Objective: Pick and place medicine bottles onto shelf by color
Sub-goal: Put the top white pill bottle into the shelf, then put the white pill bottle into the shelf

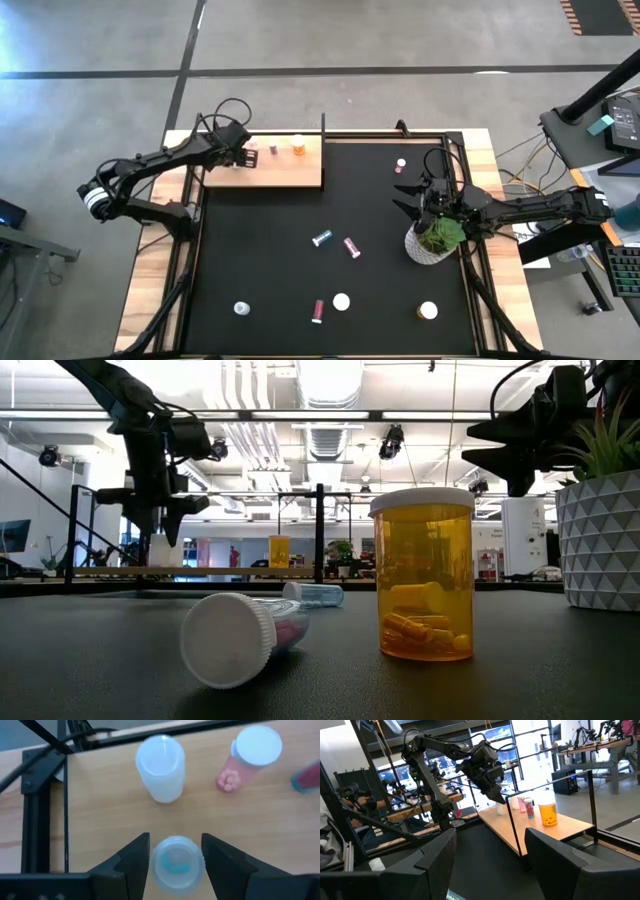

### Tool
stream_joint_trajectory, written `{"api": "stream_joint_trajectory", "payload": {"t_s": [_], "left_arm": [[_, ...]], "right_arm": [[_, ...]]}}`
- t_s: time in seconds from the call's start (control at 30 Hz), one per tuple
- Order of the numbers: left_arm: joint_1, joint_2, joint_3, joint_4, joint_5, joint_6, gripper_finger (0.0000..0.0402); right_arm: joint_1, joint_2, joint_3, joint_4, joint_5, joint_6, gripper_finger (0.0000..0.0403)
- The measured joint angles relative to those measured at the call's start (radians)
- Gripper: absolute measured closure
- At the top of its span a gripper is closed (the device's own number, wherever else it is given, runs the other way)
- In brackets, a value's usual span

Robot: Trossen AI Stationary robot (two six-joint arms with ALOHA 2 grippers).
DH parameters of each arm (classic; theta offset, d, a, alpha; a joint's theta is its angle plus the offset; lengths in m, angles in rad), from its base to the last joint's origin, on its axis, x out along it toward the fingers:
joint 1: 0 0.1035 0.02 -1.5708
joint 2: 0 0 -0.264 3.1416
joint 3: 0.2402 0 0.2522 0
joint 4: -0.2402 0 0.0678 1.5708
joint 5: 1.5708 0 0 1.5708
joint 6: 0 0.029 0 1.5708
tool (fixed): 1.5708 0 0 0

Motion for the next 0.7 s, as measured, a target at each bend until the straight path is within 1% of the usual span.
{"api": "stream_joint_trajectory", "payload": {"t_s": [0.33,0.47,0.6,0.7], "left_arm": [[0.000,0.000,0.004,0.024,-0.043,0.001,0.0240],[0.000,-0.002,0.004,0.066,-0.048,0.044,0.0240],[0.000,-0.006,0.025,0.071,-0.048,0.052,0.0240],[0.000,-0.017,0.038,0.077,-0.049,0.090,0.0240]], "right_arm": [[0.000,0.000,0.000,0.000,0.000,0.000,0.0177],[0.000,0.000,0.000,0.000,0.000,0.000,0.0177],[0.000,0.000,0.000,0.000,0.000,0.000,0.0177],[0.000,0.000,0.000,0.000,0.000,0.001,0.0177]]}}
